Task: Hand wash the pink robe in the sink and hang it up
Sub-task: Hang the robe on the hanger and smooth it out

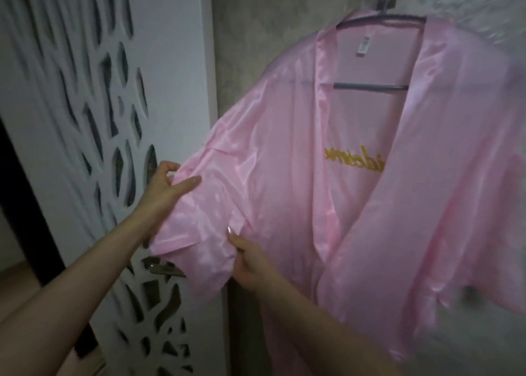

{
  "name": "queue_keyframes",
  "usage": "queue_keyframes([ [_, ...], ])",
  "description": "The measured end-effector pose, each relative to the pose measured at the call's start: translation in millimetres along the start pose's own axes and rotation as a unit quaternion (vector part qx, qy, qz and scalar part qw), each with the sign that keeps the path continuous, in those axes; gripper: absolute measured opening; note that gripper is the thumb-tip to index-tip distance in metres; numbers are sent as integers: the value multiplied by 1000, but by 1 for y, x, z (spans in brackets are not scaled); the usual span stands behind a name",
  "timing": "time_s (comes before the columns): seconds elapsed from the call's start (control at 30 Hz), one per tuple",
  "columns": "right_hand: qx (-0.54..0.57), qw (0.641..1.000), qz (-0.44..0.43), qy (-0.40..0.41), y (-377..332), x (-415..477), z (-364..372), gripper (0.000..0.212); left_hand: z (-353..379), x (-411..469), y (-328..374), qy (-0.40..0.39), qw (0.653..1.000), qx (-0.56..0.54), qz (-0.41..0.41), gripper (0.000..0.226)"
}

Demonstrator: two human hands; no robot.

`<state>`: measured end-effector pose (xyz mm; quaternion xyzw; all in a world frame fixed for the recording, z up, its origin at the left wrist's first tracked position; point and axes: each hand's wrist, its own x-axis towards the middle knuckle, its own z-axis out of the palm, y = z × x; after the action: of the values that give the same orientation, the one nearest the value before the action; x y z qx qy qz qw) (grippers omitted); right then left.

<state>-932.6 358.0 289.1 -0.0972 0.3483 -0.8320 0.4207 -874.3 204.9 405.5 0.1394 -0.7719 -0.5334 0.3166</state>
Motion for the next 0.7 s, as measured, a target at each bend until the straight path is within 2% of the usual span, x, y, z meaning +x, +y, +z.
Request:
queue_keyframes([
  [0.1,0,995,-98,20,-5,-4,-4,25,-26,4,4,29,995,75,53,20],
  [0.13,-2,993,-112,23,-6,-8,-7,27,-32,5,6,31,993,92,69,16],
  [0.23,12,996,-87,33,-2,-17,-12,52,-37,4,10,31,981,163,101,15],
  [0.33,-18,996,-69,51,10,-21,-17,42,-33,2,8,45,970,209,117,20],
  [0.47,-49,996,-73,-6,18,-33,-13,36,-21,-11,7,-24,985,155,76,28],
  [0.57,-34,994,-95,-46,25,-37,-8,40,-28,-15,10,-52,956,273,95,28],
  [0.7,-34,996,-88,9,33,-35,-11,34,-46,-18,4,19,908,405,103,38],
])
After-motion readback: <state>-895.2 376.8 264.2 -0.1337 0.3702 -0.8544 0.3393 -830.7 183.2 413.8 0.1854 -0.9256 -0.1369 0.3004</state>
